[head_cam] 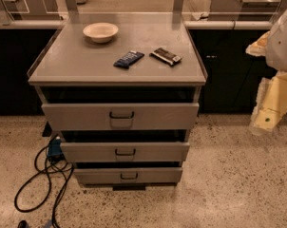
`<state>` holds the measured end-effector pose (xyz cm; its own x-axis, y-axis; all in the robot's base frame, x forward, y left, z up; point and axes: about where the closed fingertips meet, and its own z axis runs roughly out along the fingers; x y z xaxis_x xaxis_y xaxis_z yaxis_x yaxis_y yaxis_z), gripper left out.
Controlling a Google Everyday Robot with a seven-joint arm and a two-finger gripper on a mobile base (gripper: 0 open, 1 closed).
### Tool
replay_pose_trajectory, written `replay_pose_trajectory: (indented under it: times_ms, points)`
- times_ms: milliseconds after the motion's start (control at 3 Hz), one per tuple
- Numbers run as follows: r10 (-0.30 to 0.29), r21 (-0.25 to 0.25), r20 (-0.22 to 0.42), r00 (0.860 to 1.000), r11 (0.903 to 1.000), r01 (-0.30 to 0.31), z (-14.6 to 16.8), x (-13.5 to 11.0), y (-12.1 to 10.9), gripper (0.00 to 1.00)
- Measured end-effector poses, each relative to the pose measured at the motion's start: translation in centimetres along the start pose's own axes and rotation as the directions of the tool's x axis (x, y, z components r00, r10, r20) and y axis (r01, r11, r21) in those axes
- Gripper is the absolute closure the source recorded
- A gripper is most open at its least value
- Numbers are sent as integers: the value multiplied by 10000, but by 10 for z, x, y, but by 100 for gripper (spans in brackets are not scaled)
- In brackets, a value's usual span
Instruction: Open bottom drawer
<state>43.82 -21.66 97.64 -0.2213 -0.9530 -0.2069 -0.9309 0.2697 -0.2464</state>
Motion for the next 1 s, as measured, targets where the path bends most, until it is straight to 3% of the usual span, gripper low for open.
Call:
replay_pose_trajectory:
  times_ms: [667,1000]
  points:
    - [-171,98,24,9999,9998,171,-3,-3,2,0]
    - [-489,32,311,9983,9988,489,15,13,11,0]
